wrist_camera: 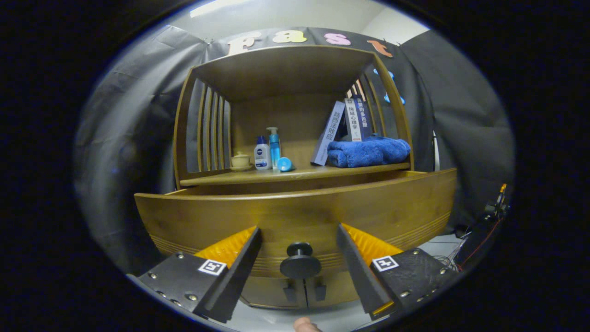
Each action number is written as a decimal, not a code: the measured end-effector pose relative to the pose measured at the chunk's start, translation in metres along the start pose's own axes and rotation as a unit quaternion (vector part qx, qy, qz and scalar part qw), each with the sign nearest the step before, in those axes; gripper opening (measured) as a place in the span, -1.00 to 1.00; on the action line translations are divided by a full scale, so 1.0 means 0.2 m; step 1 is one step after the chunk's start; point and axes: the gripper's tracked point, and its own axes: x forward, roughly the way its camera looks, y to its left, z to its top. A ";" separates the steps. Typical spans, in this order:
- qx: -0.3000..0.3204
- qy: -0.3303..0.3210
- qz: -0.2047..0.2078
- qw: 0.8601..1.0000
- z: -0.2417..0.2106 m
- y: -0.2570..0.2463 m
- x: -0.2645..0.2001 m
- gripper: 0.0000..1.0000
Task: Pull open the drawer, take out the items inside it, and place them on the countertop above the cabinet.
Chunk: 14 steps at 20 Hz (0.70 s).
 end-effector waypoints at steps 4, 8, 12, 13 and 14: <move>-0.009 -0.003 0.002 1.000 0.00 0.02 0.14 0.98; -0.026 -0.003 -0.002 1.000 -0.01 0.03 0.31 0.98; -0.038 -0.012 -0.001 0.999 -0.02 0.04 0.41 0.98; -0.040 -0.013 -0.001 0.999 -0.02 0.04 0.42 0.99; -0.040 -0.015 -0.001 0.999 -0.01 0.05 0.44 0.99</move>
